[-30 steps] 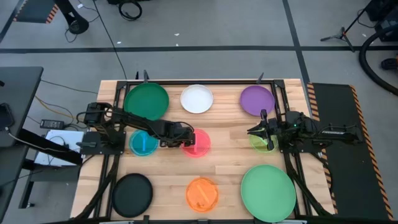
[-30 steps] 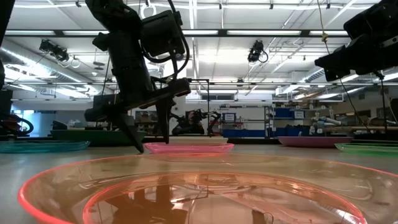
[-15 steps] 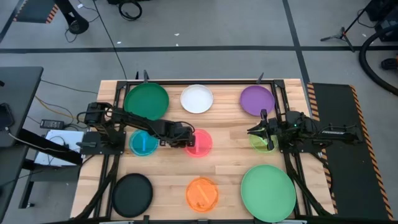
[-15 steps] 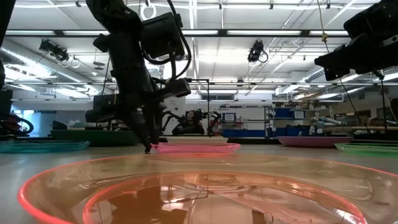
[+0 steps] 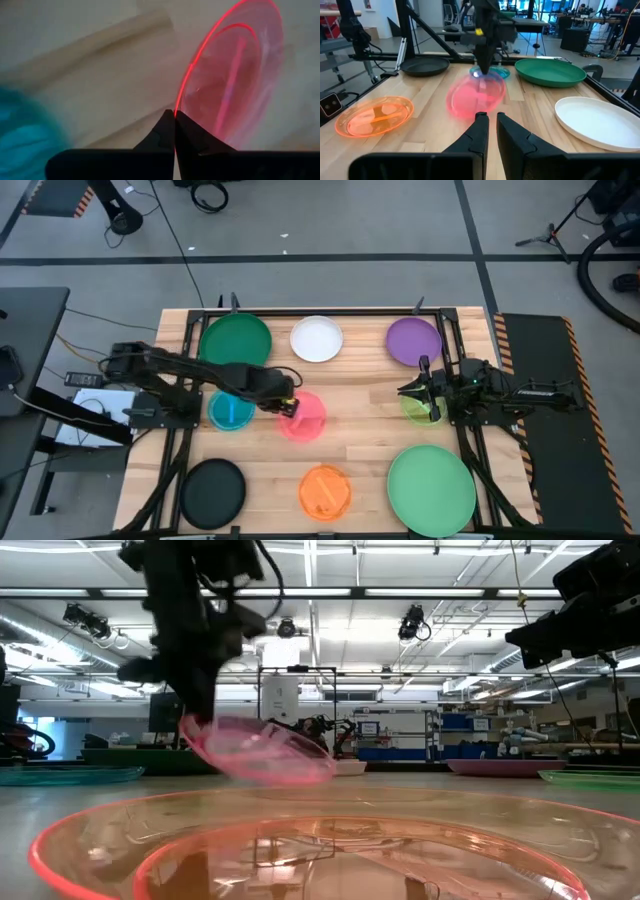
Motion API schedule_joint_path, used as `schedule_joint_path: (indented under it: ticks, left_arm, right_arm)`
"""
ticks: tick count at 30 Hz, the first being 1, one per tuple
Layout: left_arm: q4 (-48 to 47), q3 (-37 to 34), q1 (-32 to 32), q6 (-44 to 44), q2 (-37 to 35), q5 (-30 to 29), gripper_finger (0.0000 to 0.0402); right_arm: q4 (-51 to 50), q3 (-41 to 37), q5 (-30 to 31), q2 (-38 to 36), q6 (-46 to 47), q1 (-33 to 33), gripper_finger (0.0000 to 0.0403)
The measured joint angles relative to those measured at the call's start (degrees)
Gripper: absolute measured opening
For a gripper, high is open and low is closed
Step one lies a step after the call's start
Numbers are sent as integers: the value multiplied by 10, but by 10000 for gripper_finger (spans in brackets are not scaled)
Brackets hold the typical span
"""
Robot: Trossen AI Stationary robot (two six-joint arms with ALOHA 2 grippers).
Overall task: Stack plastic plates
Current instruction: Stack the transparent red plate on top of the transparent blue plate
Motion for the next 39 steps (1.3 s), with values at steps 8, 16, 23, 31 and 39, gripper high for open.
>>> schedule_joint_path:
  ticks: [8,16,23,31,39]
  left_arm:
    - [-193,0,0,62,-175,-47,2]
    - [-357,0,5,84,-300,-49,1]
    - [-370,-74,4,57,-369,-73,1]
    - [-359,-146,3,11,-398,-92,4]
    - [-365,-152,3,8,-397,-95,6]
  right_arm:
    - [53,0,12,0,-149,0,47]
    - [205,0,42,8,-9,-1,47]
    - [256,0,185,10,209,-1,47]
    - [437,0,152,74,200,24,47]
    - [516,0,195,179,305,53,47]
